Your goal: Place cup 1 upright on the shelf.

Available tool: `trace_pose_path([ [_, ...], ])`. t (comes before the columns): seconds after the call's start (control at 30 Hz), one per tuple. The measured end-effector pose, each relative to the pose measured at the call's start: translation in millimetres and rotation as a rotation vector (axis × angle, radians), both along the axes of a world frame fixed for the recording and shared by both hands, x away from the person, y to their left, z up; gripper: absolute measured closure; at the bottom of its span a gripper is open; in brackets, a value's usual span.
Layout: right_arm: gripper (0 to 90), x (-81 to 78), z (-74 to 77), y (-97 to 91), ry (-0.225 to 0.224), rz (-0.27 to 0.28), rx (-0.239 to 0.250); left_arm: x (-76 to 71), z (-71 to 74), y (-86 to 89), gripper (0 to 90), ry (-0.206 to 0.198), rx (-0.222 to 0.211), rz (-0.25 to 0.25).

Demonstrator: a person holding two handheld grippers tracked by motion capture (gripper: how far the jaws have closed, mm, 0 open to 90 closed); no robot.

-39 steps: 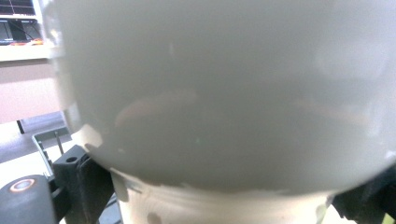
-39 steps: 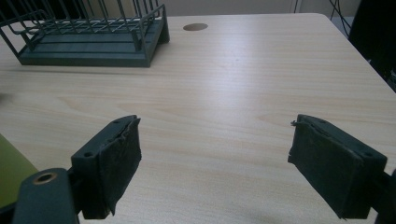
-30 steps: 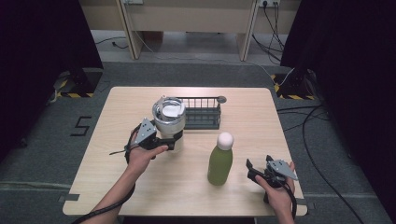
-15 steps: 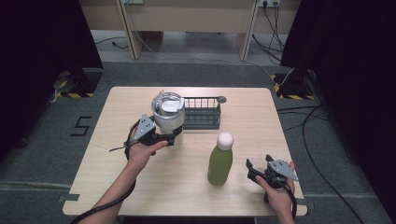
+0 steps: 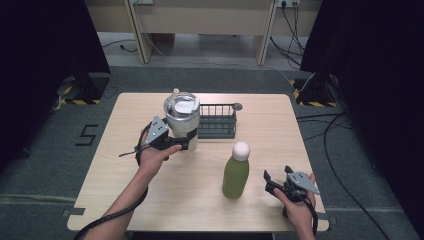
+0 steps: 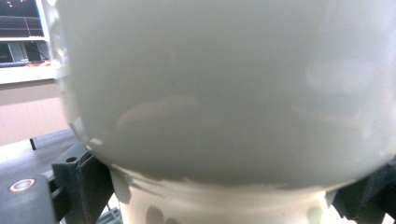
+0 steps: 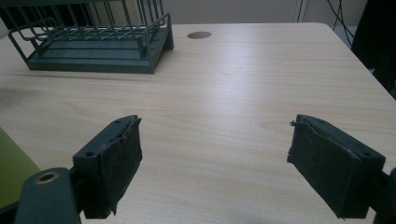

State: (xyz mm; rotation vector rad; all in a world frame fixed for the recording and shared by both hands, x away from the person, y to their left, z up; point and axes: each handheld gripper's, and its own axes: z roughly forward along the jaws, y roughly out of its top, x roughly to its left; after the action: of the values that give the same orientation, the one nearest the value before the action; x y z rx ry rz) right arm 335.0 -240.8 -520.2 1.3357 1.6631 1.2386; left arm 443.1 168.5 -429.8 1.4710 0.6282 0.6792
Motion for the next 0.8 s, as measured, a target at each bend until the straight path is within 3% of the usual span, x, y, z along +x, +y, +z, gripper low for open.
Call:
trace_pose_path([
  [0.8, 16.8, 0.3, 0.0, 0.1, 0.004, -0.004, 0.004, 20.3, 15.3, -6.7, 8.8, -0.015, -0.016, 0.013],
])
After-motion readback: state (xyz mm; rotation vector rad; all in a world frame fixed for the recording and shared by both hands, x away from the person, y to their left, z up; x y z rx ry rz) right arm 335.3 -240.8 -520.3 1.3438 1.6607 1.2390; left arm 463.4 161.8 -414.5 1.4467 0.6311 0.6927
